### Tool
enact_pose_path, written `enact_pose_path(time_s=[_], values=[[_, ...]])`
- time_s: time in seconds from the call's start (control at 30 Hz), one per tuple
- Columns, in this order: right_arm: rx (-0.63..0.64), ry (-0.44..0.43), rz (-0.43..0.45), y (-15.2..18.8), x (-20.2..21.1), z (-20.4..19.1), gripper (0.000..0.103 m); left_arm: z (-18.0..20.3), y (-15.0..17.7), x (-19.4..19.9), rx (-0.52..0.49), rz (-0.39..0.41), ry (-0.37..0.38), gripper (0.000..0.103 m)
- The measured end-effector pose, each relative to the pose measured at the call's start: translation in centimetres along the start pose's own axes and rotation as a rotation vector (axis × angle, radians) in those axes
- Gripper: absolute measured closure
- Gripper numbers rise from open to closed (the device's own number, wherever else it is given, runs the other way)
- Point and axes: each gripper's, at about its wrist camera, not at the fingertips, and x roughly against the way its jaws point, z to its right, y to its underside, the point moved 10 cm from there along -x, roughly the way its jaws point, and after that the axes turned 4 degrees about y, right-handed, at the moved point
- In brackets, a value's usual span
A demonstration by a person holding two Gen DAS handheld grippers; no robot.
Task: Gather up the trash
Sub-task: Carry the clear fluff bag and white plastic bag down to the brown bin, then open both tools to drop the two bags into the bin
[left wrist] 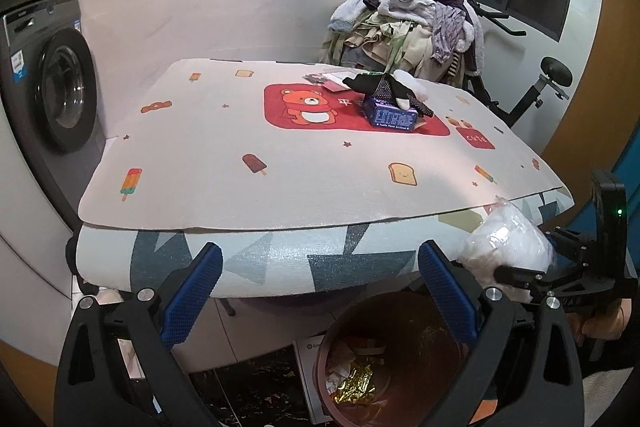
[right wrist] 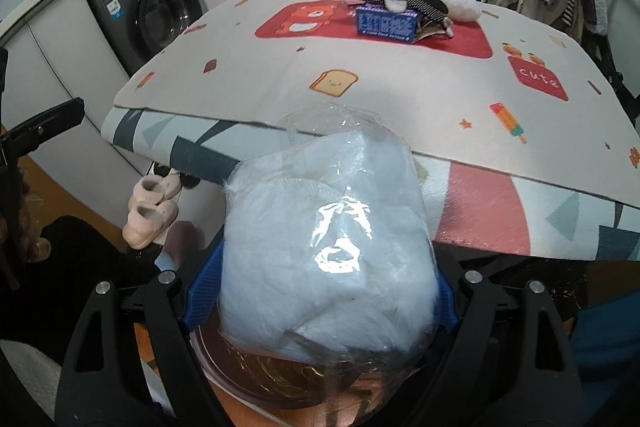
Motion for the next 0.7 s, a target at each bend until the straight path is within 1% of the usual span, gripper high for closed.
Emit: enact_pose_path(time_s=[0.4,0.7], values=[[0.028,-0.023,-0.067,2.1,-1.7,-1.4,0.020,-0.1,0.7,-0.5,-0.002,-0.013,-0.006,0.007],[0.042,-0.024,-0.093,2.7,-2.3,-1.7,0.019,0.0,1.2,-0.8,-0.001,-0.026,-0.003,0.007]])
